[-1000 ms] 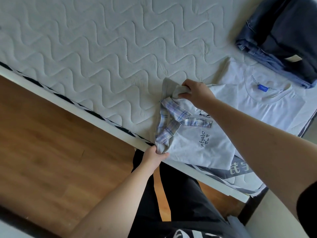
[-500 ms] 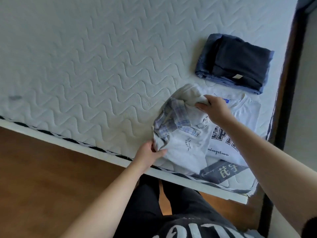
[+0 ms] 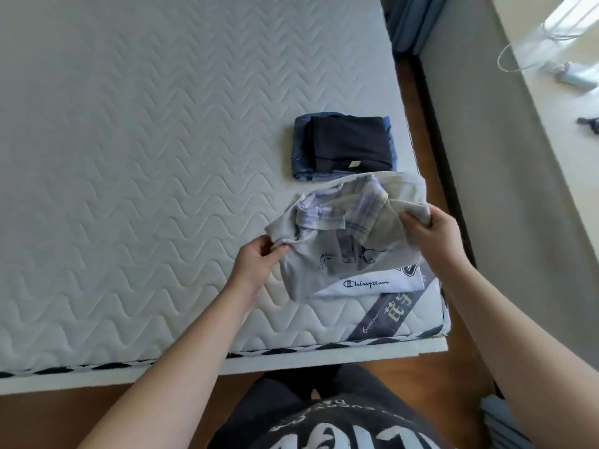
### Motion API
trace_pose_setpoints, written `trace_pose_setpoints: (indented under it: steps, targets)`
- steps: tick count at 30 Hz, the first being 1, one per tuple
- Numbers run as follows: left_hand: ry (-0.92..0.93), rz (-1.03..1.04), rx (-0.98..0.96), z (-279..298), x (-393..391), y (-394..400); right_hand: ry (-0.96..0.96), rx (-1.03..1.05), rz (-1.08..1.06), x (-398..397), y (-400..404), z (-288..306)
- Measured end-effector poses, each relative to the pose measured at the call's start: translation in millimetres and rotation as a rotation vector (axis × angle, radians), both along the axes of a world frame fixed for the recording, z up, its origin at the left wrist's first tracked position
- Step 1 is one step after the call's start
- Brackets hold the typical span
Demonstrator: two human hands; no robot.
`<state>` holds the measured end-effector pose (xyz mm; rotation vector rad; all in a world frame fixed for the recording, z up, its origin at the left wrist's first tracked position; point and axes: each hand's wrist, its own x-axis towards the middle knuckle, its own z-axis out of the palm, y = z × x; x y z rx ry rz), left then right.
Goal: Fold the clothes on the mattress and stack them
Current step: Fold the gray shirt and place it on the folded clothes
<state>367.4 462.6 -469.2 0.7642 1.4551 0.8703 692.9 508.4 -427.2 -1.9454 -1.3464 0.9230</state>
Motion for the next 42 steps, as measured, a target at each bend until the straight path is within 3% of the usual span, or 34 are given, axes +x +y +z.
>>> trace_pose_setpoints:
  steps: [12, 18, 27, 34, 42]
  targets:
    - [0.351, -0.245, 0.088, -20, 47, 26, 0.169, -0.079, -0.189, 73, -58, -26]
    - [0.383, -0.181, 0.028, -49, 79, 39, 0.278, -0.166, -0.135, 108, -31, -72]
    - [0.588, -0.135, 0.043, -97, 90, 110, 0.194, -0.15, 0.129, 132, 66, -123]
    - [0.618, -0.114, 0.034, -151, 93, 167, 0.151, -0.17, 0.124, 137, 121, -178]
    - [0.474, 0.075, -0.039, -216, 94, 192, 0.186, -0.241, 0.047, 139, 157, -236]
